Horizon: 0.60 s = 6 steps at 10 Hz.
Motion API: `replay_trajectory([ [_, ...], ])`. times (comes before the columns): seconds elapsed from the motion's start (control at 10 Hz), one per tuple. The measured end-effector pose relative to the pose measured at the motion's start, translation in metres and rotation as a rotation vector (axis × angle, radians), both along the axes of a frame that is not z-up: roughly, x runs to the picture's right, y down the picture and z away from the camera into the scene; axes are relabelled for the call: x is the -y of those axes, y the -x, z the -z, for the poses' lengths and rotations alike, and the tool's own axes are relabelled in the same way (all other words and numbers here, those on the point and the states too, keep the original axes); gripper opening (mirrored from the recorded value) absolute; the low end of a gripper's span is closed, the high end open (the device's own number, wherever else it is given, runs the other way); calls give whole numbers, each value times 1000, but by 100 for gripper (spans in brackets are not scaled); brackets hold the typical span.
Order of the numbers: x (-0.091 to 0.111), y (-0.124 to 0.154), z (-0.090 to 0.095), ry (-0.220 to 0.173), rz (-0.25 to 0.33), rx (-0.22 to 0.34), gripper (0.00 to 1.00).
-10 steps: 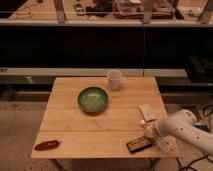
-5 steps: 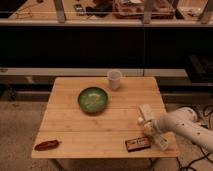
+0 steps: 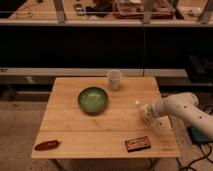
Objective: Place the bottle in the ceramic bowl
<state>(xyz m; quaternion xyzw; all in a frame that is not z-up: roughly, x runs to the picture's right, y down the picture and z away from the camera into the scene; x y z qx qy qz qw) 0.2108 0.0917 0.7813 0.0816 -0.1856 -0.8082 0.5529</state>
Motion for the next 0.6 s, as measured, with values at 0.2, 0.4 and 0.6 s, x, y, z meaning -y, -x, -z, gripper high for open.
replay_trajectory([
  [0.2,64,38,14,-60,30,64,0],
  [0.4,102,82,19,-97,39,146,0],
  [0.6,133,145,21,-125,29,278,0],
])
